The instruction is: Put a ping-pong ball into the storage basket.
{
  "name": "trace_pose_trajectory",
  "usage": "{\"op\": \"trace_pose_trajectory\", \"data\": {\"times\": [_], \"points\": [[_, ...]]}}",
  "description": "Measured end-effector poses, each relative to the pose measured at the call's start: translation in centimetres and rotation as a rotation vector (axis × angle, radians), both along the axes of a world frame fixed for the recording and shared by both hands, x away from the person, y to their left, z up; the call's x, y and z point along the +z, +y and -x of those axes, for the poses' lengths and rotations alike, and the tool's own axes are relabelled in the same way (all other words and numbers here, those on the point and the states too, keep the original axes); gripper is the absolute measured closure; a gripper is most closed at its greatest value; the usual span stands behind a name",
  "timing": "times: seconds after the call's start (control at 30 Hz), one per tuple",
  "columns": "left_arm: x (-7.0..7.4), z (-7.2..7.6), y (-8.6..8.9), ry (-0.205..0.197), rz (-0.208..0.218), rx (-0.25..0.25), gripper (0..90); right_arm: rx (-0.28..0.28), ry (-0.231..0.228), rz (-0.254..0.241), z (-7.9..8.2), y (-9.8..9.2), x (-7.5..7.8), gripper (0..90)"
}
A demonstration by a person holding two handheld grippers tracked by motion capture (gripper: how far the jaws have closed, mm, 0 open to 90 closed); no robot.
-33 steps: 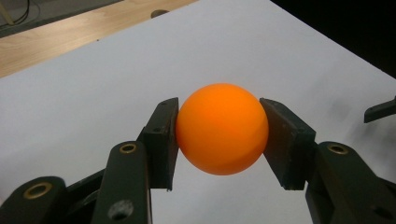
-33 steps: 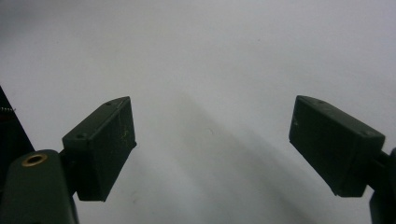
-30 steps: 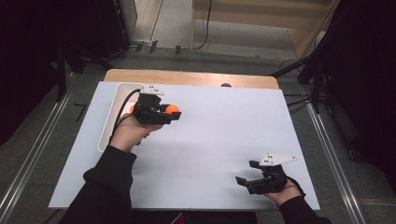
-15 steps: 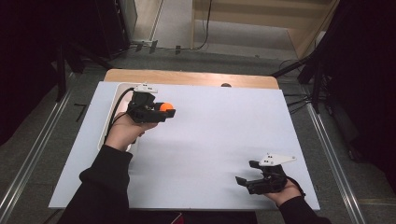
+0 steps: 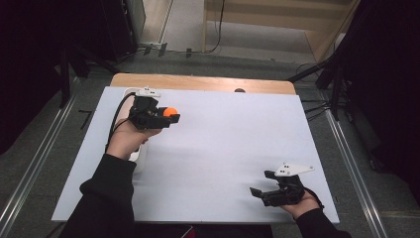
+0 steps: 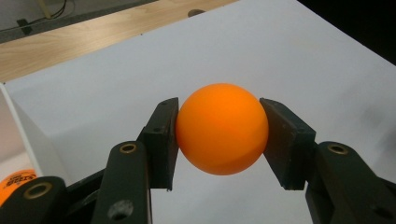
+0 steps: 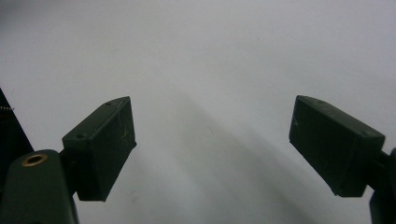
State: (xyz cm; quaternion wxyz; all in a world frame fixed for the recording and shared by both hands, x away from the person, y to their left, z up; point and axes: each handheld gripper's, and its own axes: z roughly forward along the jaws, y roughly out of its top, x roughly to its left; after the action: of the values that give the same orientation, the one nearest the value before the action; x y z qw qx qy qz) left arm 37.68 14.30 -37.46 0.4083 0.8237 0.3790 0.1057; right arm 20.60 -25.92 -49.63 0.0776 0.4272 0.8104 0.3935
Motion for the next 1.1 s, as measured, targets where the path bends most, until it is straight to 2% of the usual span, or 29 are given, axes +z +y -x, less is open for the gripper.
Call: {"op": "trace_pose_trajectory", "data": {"times": [0.5, 0.87, 1.1], "points": [[0.3, -0.1, 1.5, -0.012, -0.001, 0.058, 50.0, 0.002, -0.002, 0.001, 0.0, 0.0, 0.0, 12.9], [0.3, -0.2, 2.4, -0.022, -0.024, 0.094, 50.1, 0.001, 0.000, 0.000, 0.0, 0.0, 0.0, 12.9], [0.3, -0.3, 3.2, -0.029, -0.021, 0.128, 50.1, 0.002, -0.002, 0.000, 0.0, 0.0, 0.0, 12.9]]}}
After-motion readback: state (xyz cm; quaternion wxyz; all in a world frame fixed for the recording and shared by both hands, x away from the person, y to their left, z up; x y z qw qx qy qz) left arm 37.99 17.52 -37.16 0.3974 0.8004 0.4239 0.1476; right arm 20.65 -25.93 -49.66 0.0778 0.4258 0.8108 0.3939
